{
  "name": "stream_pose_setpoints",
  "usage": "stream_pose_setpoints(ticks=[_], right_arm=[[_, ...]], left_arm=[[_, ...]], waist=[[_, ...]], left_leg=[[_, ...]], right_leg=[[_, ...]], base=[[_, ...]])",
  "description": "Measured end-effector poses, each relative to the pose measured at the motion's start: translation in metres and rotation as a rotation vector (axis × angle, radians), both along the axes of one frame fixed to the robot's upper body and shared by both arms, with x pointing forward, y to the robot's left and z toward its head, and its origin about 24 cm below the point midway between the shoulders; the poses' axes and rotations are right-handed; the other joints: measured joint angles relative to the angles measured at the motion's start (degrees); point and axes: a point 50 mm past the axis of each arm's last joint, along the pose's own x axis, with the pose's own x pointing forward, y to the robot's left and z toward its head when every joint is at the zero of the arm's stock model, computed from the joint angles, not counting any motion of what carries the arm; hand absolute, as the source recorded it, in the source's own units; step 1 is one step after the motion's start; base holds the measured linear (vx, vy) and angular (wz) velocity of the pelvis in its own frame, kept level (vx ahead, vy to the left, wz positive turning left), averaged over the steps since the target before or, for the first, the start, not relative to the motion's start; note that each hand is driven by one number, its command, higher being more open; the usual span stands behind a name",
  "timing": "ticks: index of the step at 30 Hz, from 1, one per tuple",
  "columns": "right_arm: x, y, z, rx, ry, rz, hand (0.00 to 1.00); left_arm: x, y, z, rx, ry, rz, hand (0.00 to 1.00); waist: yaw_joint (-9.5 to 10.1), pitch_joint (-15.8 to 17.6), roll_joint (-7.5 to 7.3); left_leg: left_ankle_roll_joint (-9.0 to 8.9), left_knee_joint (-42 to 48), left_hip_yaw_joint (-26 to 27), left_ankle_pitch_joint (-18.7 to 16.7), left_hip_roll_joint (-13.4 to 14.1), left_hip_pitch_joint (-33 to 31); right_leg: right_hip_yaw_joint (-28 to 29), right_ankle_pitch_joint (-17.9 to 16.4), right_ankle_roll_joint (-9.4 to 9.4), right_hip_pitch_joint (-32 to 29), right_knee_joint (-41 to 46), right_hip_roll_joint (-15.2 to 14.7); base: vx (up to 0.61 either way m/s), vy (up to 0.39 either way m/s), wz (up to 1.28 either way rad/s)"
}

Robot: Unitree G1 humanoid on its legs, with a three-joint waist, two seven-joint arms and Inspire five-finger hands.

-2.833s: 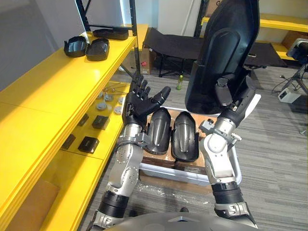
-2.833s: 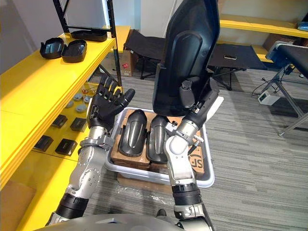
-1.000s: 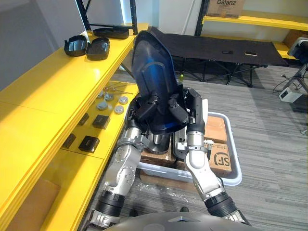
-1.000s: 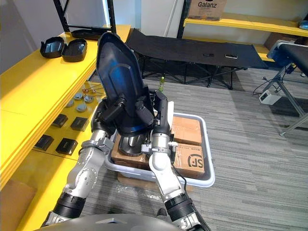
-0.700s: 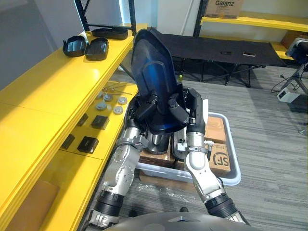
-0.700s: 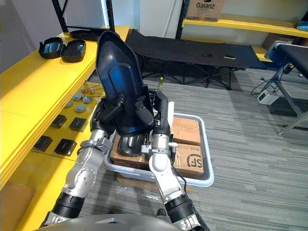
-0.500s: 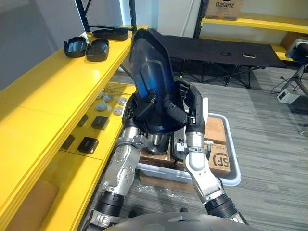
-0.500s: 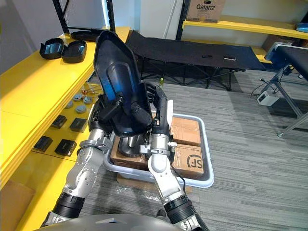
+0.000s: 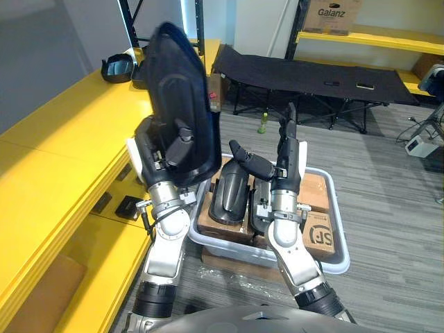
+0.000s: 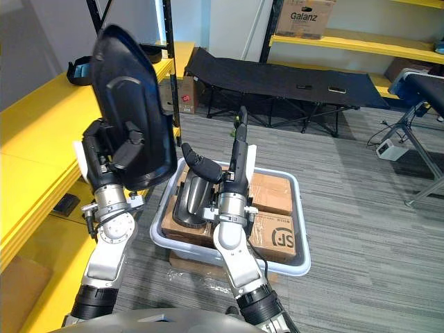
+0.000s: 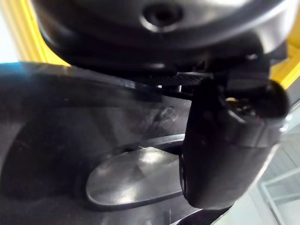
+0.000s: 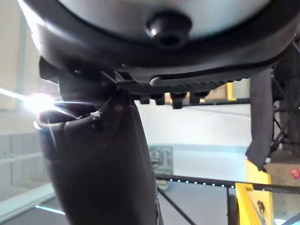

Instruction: Walk over and take three plastic housings, then place them on the shelf

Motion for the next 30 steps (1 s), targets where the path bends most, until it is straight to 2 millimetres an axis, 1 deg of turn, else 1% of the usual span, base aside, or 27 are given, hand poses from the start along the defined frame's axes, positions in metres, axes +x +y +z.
stream_pose_setpoints(ticks=[4, 8, 11, 13, 15, 17, 19, 22, 25, 27, 30], right_arm=[[-0.005, -0.009, -0.011, 0.005, 0.065, -0.037, 1.0], [-0.009, -0.02, -0.016, 0.062, 0.109, -0.08, 1.0], [-0.013, -0.029, -0.018, 0.143, 0.133, -0.091, 1.0], [-0.017, -0.038, -0.024, 0.179, 0.161, -0.067, 1.0], [-0.018, -0.04, -0.026, 0.2, 0.173, -0.036, 1.0], [-0.022, -0.042, -0.028, 0.259, 0.179, 0.033, 1.0], [-0.023, -0.045, -0.029, 0.305, 0.187, 0.088, 1.0], [-0.023, -0.05, -0.03, 0.295, 0.184, 0.118, 1.0], [-0.024, -0.056, -0.031, 0.277, 0.179, 0.128, 1.0], [-0.024, -0.059, -0.032, 0.278, 0.188, 0.125, 1.0], [-0.023, -0.059, -0.034, 0.311, 0.206, 0.145, 1.0]], left_arm=[[-0.004, 0.003, -0.001, -0.011, -0.002, 0.038, 0.0], [-0.007, 0.005, -0.007, -0.174, -0.002, 0.015, 0.0], [-0.011, 0.004, -0.01, -0.267, -0.02, -0.03, 0.0], [-0.016, 0.007, -0.012, -0.352, -0.067, -0.1, 0.0], [-0.018, 0.009, -0.011, -0.381, -0.09, -0.135, 0.0], [-0.025, 0.011, -0.003, -0.417, -0.158, -0.194, 0.0], [-0.032, 0.014, 0.004, -0.439, -0.219, -0.235, 0.0], [-0.036, 0.02, 0.011, -0.429, -0.28, -0.258, 0.0], [-0.045, 0.032, 0.014, -0.399, -0.315, -0.222, 0.0], [-0.05, 0.041, 0.013, -0.38, -0.314, -0.186, 0.0], [-0.059, 0.051, 0.012, -0.348, -0.303, -0.129, 0.0]], waist=[[0.49, 0.03, 0.04], [0.35, 0.18, 0.23], [0.01, 0.19, 0.22], [-0.66, 0.27, 0.23], [-0.71, 0.29, 0.25], [-0.8, 0.4, 0.25], [-0.77, 0.41, 0.26], [-0.42, 0.78, 0.52], [-0.32, 1.66, 0.84], [0.57, 1.8, 0.76], [1.07, 1.91, 0.64]], left_leg=[[-0.05, 0.0, 0.2, -0.1, 0.01, 0.13], [-0.12, -0.01, 1.24, -0.38, 0.07, 0.8], [-0.13, -0.01, 1.72, -0.47, 0.12, 0.88], [-0.17, -0.01, 2.51, -0.71, 0.32, 1.42], [-0.24, -0.02, 3.02, -0.93, 0.46, 1.74], [-0.58, -0.01, 3.39, -1.21, 0.84, 1.72], [-0.58, -0.01, 3.33, -1.21, 0.97, 1.73], [-0.61, 0.0, 2.89, -1.23, 1.1, 1.71], [-0.61, -0.01, 1.78, -1.21, 1.05, 1.69], [-0.65, -0.01, 0.86, -1.13, 1.05, 1.47], [-0.62, 0.0, -1.42, -0.96, 0.8, 1.1]], right_leg=[[0.13, 0.0, 0.0, 0.02, 0.0, 0.0], [1.11, 0.0, 0.03, 0.14, 0.0, 0.04], [1.39, 0.01, 0.05, 0.09, 0.0, 0.06], [1.83, -0.03, 0.03, 0.3, -0.01, 0.17], [2.33, -0.15, -0.13, 0.34, -0.01, 0.3], [2.81, -0.23, -0.27, 0.33, -0.01, 0.56], [2.78, -0.18, -0.18, 0.35, -0.01, 0.84], [2.53, -0.24, -0.22, 0.51, -0.03, 0.99], [1.47, -0.57, -0.04, 1.13, -0.04, 0.9], [0.48, -0.85, -0.01, 1.45, -0.04, 0.89], [-1.83, -1.34, 0.15, 2.47, -0.04, 0.6]], base=[[0.0, 0.0, -0.01], [0.0, -0.001, -0.11], [-0.02, -0.004, -0.06], [-0.02, -0.008, -0.11], [-0.01, -0.007, -0.16], [0.0, -0.021, -0.12], [0.0, -0.013, -0.02], [0.0, -0.013, 0.04], [-0.02, -0.013, 0.18], [-0.02, -0.016, 0.21], [0.0, -0.011, 0.38]])
